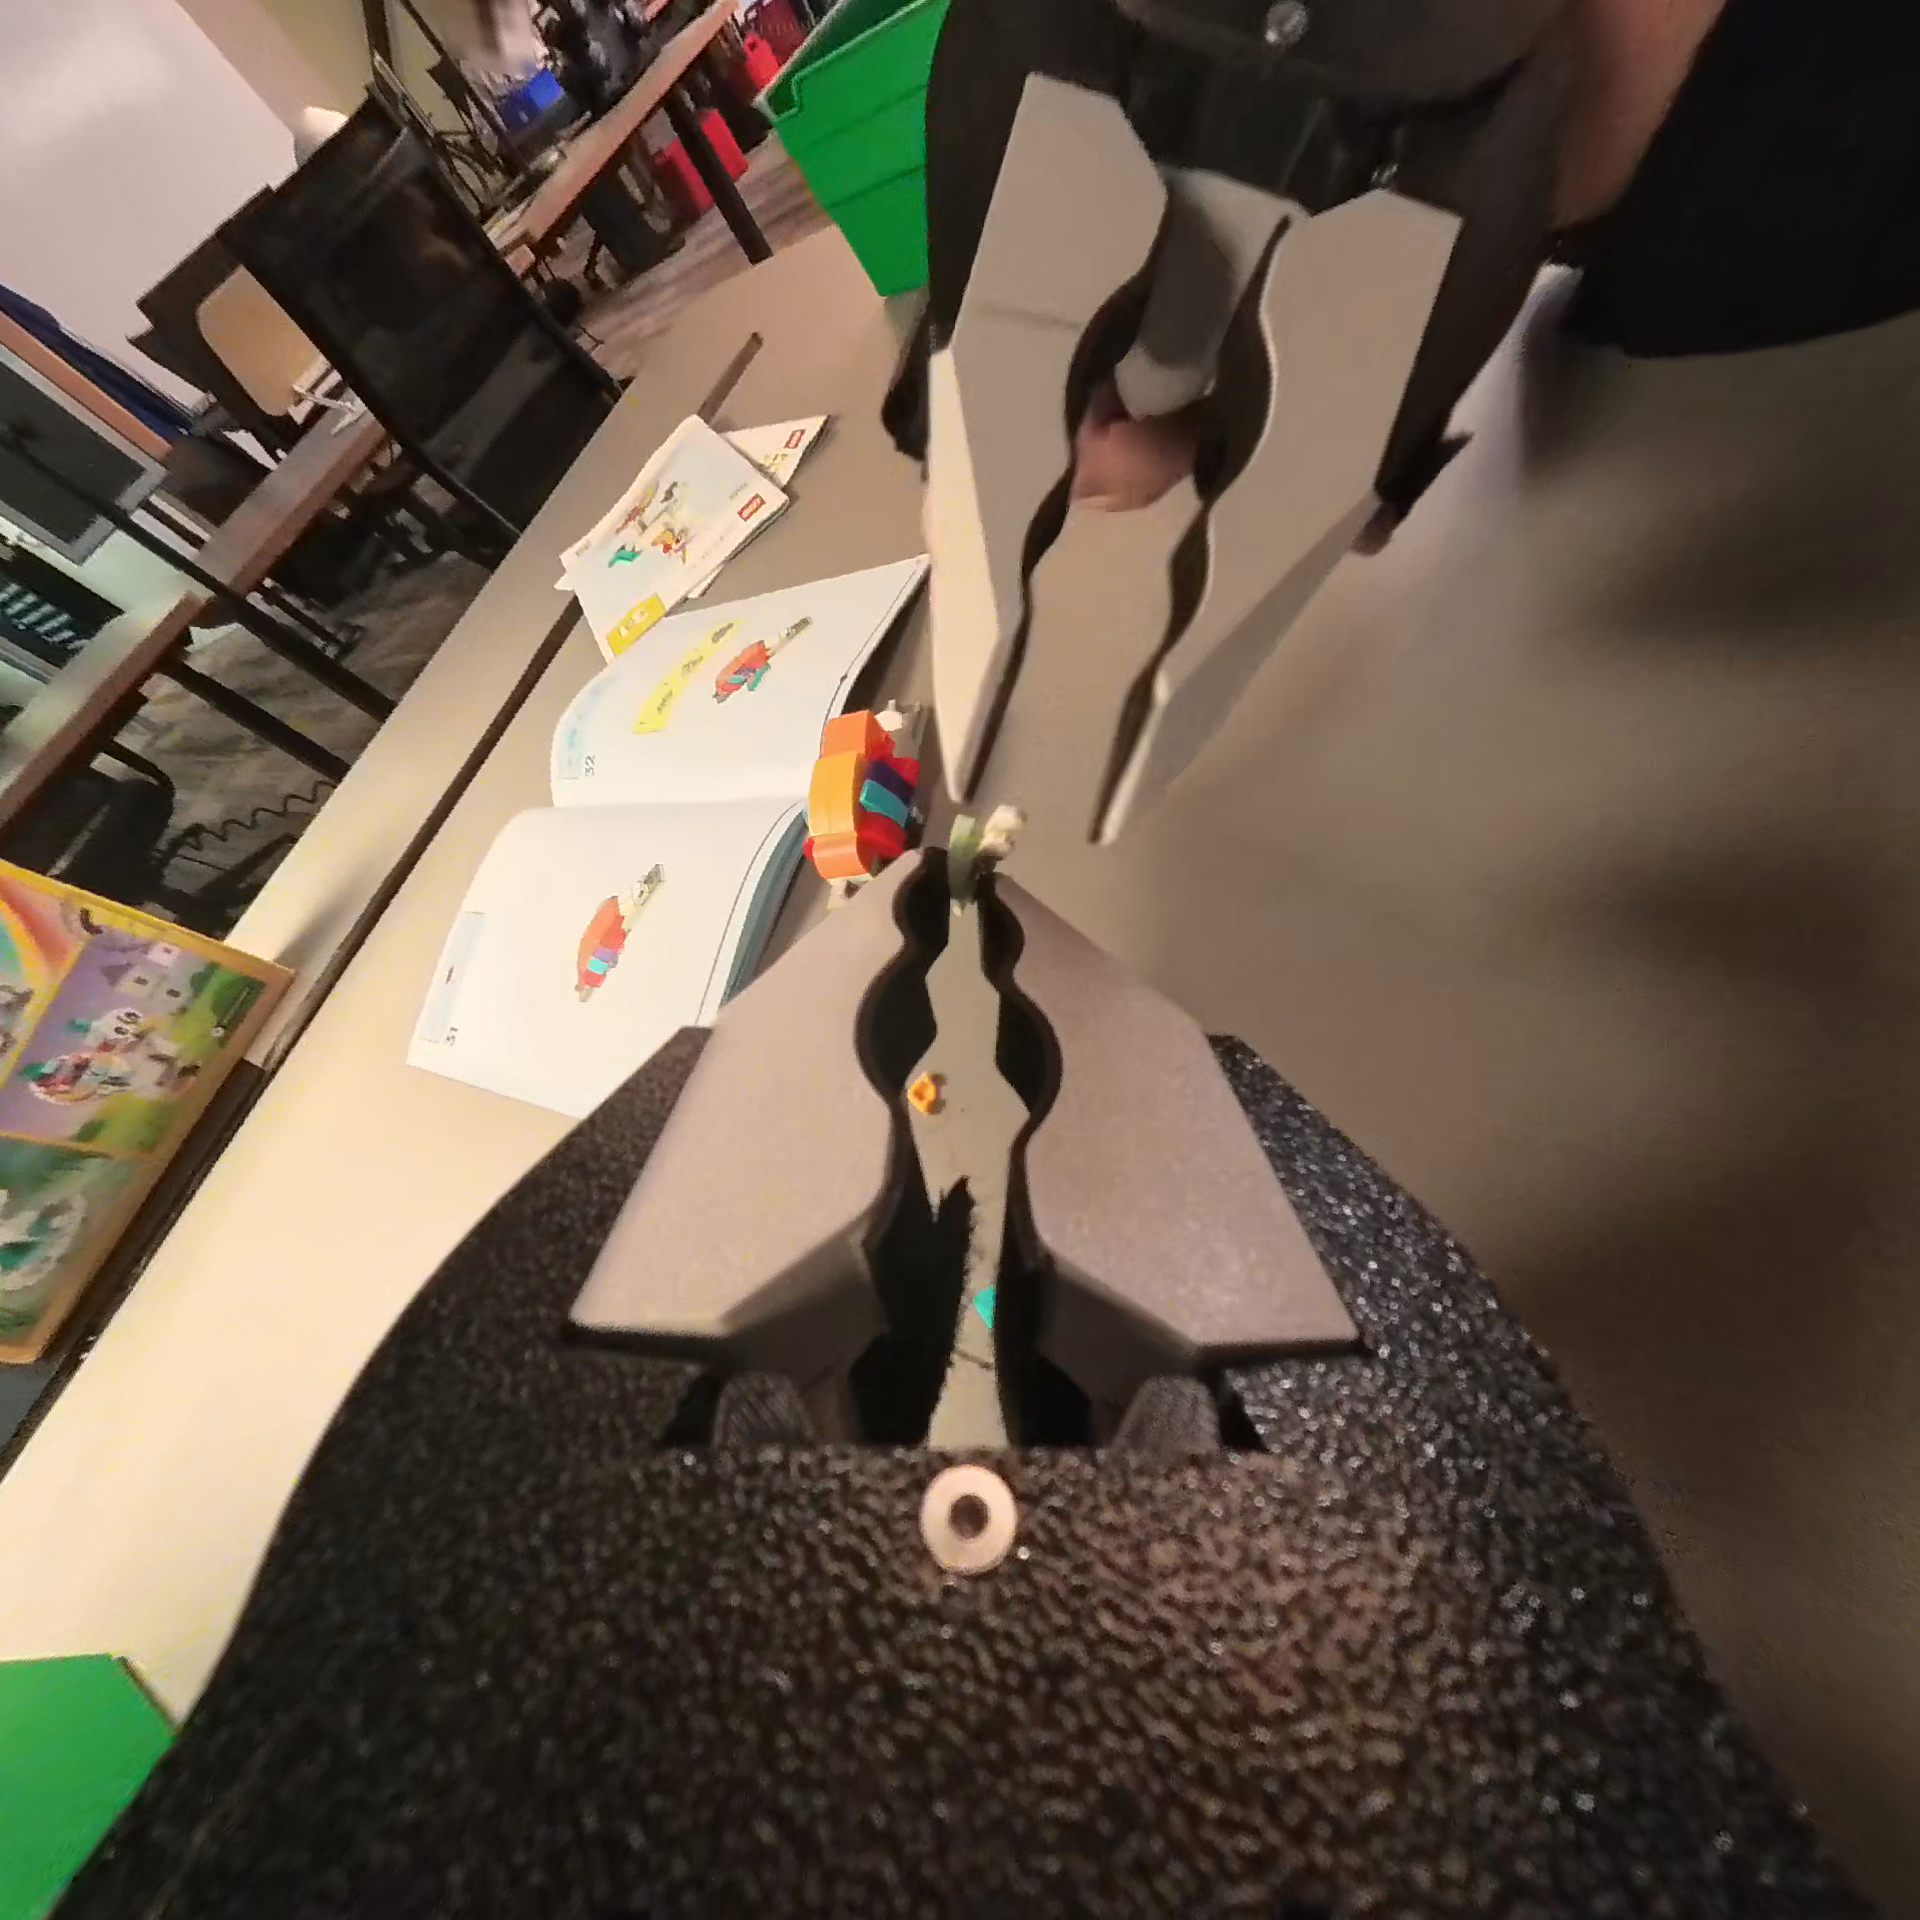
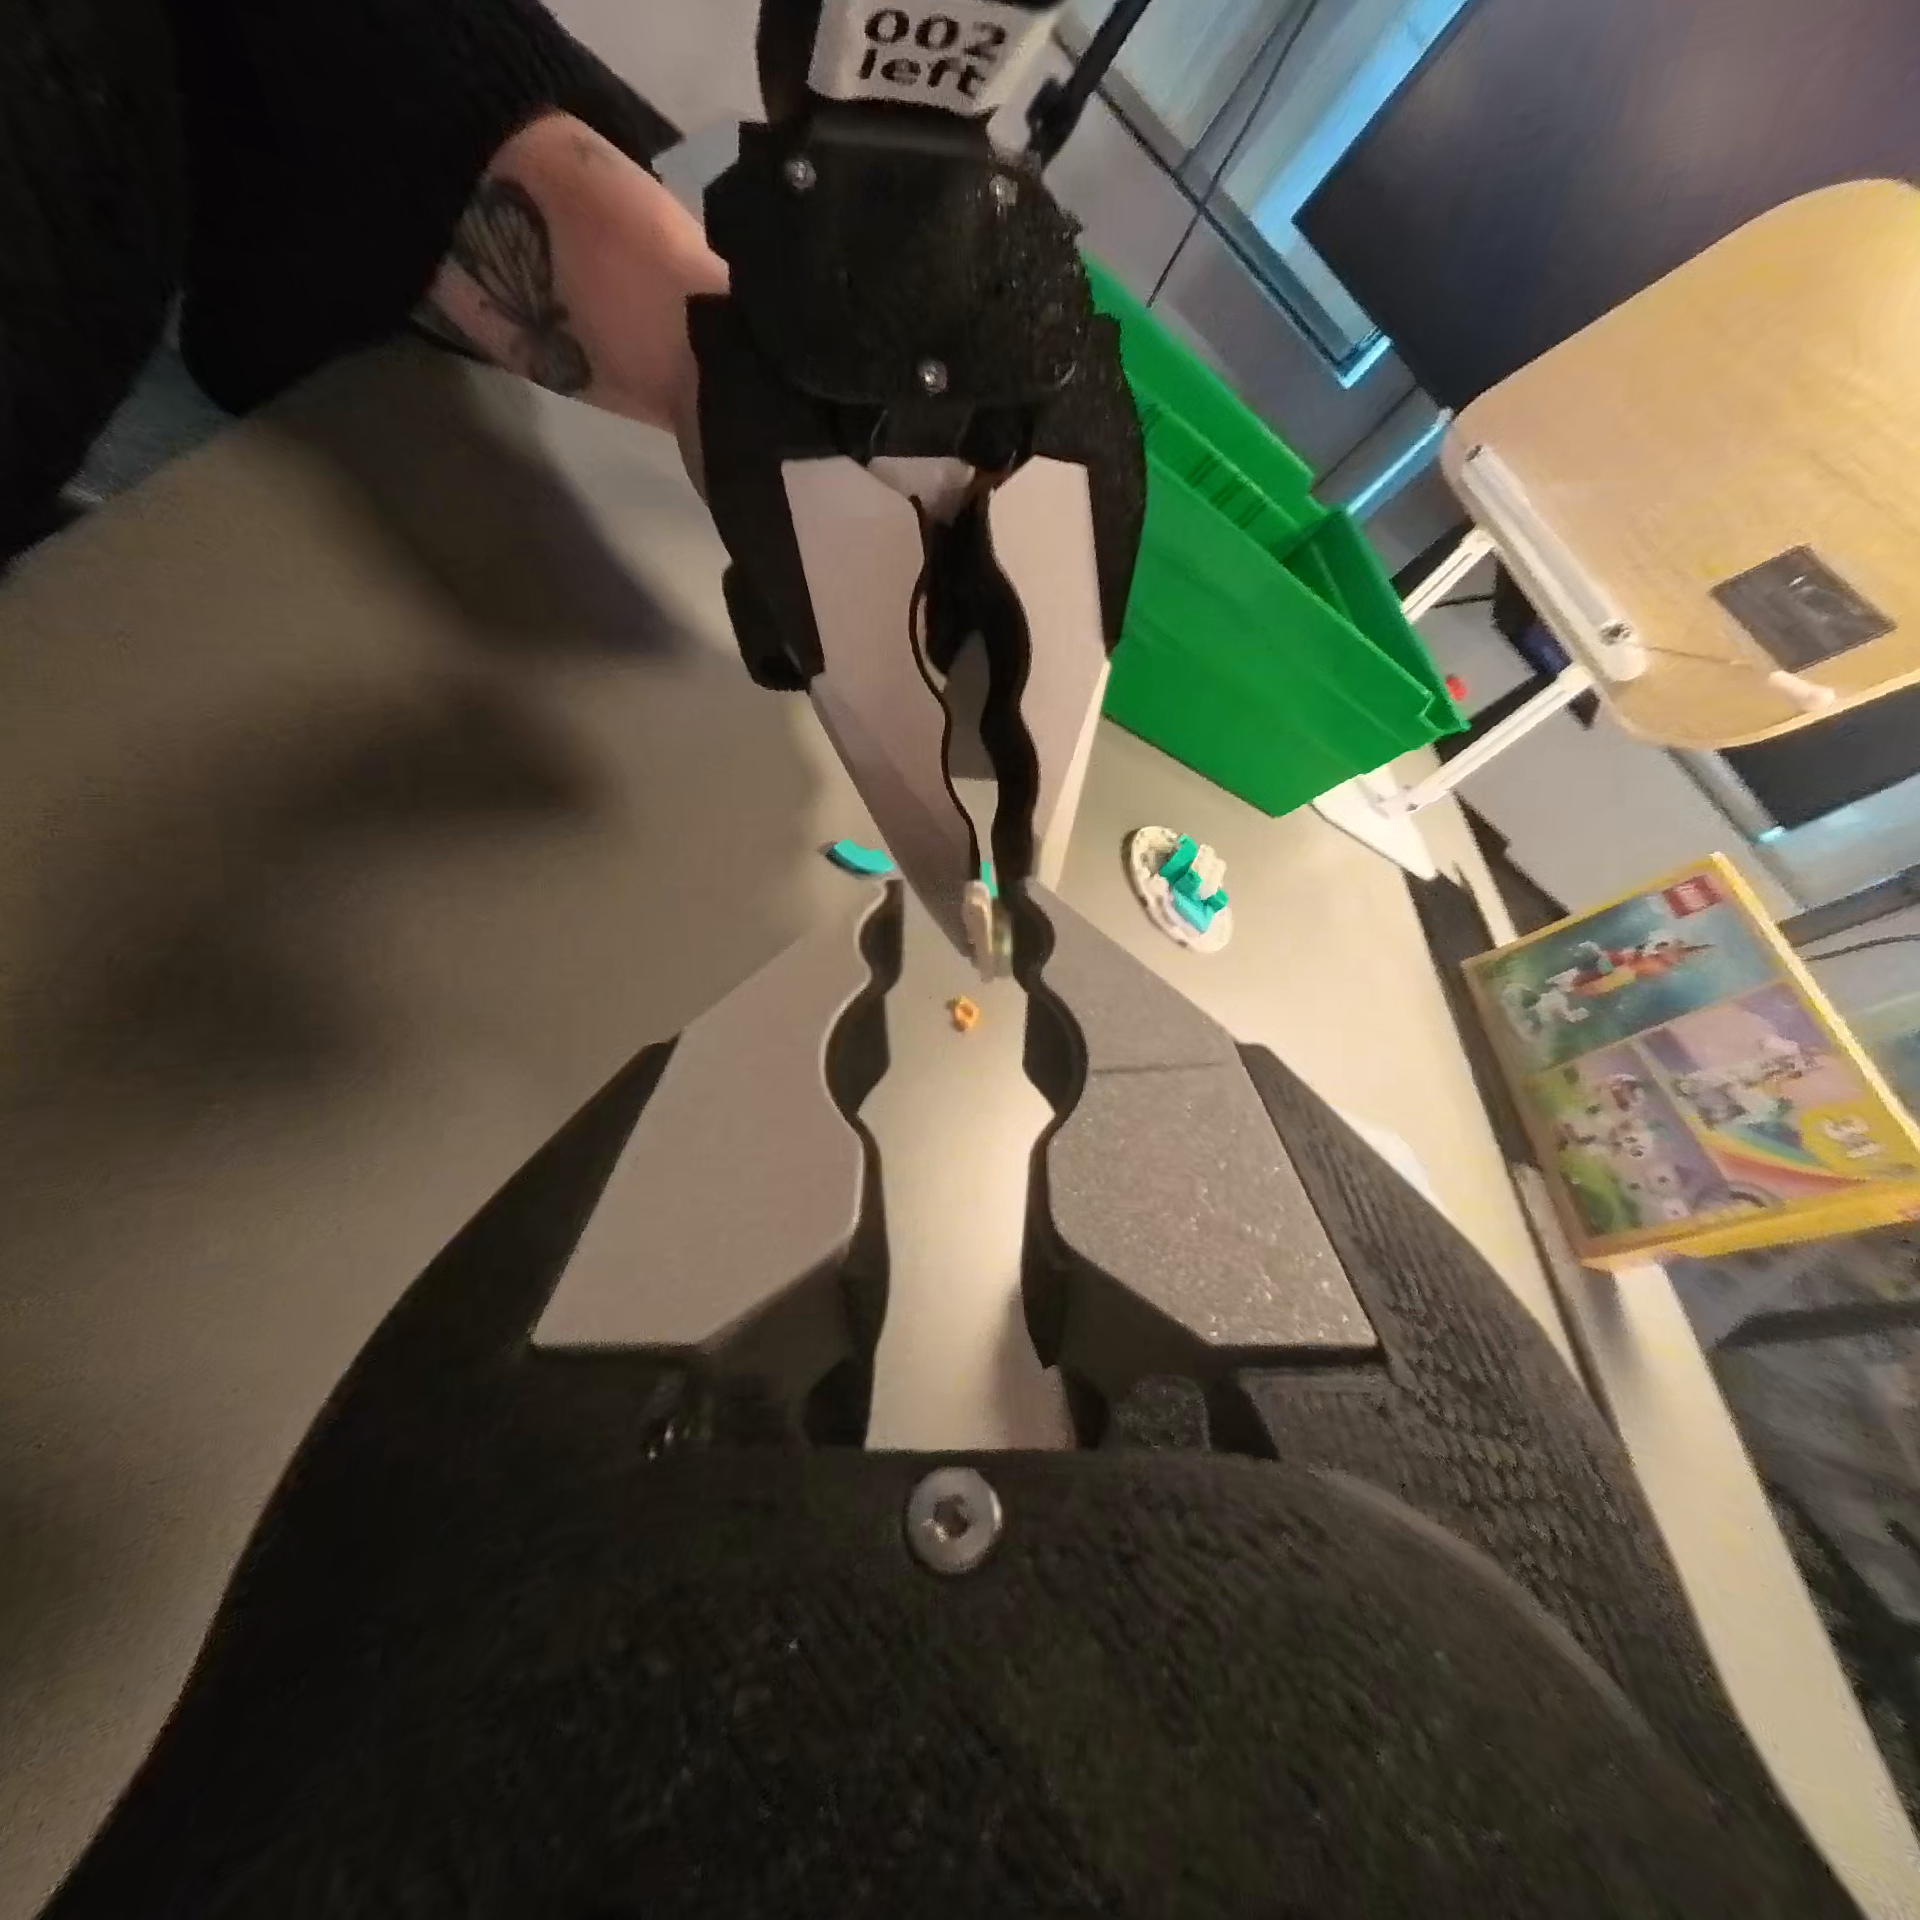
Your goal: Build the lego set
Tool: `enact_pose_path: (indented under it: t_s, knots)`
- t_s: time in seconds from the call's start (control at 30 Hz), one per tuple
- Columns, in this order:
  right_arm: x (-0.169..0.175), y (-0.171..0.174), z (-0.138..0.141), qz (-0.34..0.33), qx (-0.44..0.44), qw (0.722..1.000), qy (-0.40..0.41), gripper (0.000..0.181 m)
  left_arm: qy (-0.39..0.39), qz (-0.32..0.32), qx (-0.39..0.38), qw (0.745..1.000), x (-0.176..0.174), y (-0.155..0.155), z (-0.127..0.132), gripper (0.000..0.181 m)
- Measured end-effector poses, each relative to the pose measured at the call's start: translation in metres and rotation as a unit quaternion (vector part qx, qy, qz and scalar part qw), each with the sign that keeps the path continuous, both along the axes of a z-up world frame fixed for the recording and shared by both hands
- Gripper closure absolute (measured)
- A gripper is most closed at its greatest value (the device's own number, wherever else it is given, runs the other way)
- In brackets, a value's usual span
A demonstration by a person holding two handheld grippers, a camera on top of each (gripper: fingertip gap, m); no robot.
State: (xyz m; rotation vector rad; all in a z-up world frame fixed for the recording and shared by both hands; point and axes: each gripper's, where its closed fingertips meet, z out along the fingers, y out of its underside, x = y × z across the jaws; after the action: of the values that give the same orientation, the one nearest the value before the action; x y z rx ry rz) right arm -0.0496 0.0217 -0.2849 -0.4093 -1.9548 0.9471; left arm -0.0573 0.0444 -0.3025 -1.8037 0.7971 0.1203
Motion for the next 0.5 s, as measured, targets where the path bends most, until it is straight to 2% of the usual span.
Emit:
enact_pose_path:
  t_s: [0.07,0.2,0.33,0.5]
  knots:
    - [0.0,0.001,-0.006,0.0,0.008,1.0,-0.013,0.162,-0.004,-0.005,-0.003,1.0,0.001,0.0,0.0,0.177]
    - [-0.002,0.001,-0.007,-0.003,-0.007,1.0,-0.008,0.175,0.004,-0.013,-0.006,1.0,0.005,-0.001,-0.003,0.177]
    - [0.007,0.0,0.001,0.019,-0.096,0.995,-0.02,0.179,0.018,-0.037,0.027,0.999,0.015,-0.004,0.003,0.177]
    - [0.016,-0.001,0.009,0.022,-0.156,0.987,-0.012,0.179,0.057,-0.067,0.081,0.993,0.026,-0.009,0.011,0.177]
